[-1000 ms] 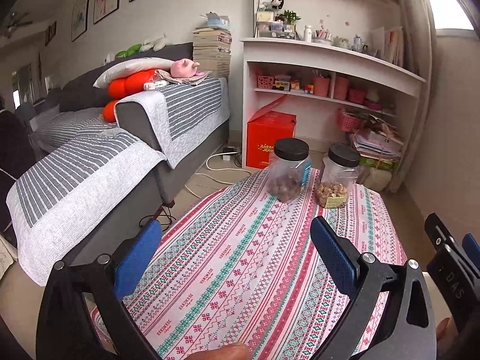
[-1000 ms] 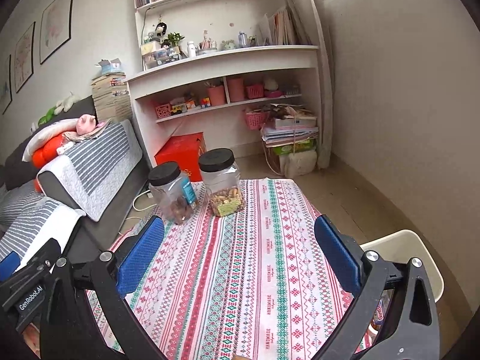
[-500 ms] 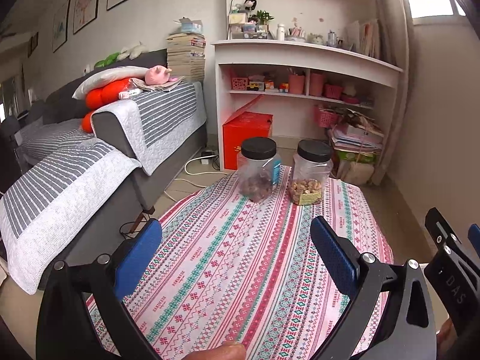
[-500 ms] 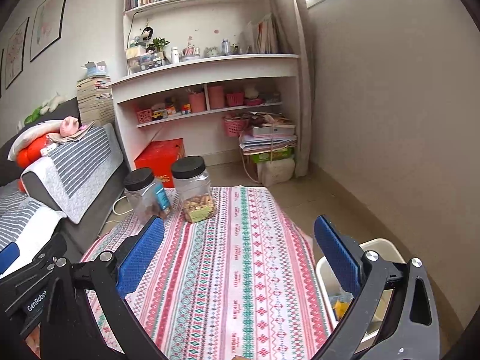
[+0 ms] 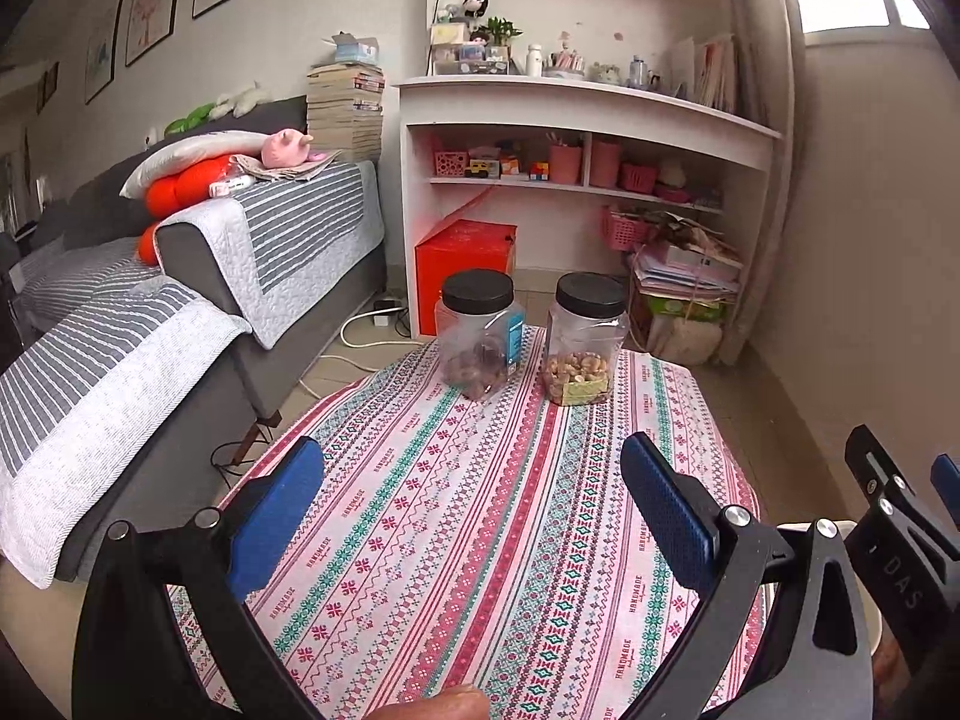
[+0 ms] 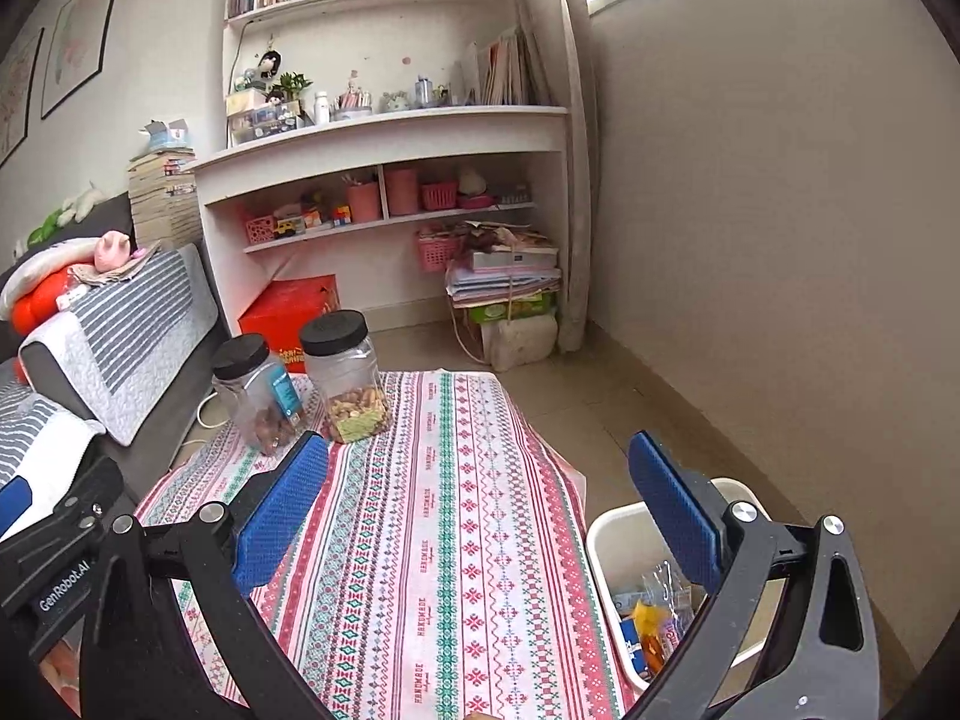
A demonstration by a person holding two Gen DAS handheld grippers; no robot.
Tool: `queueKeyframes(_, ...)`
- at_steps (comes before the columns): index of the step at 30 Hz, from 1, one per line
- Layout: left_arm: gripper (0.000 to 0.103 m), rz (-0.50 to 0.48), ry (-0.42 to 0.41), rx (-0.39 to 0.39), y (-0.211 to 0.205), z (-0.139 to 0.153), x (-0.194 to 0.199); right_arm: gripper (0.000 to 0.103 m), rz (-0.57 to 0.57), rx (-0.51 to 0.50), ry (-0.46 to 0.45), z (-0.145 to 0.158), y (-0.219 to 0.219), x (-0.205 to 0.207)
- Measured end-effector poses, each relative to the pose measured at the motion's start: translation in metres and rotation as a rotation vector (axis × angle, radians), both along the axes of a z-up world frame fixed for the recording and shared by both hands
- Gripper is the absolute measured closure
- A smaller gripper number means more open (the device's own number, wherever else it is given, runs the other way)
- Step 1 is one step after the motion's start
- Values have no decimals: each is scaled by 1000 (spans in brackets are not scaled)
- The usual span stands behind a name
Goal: Collect trash
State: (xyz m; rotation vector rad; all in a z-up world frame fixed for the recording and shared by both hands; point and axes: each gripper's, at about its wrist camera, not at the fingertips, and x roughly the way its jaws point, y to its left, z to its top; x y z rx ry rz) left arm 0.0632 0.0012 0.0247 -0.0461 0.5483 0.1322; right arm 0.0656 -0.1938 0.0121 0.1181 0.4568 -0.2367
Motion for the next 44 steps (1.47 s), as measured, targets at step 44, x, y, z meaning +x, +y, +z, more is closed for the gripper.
queueKeyframes(44,7,-20,6,-47,9,0,0,7,21,-1,12,-4,4,3)
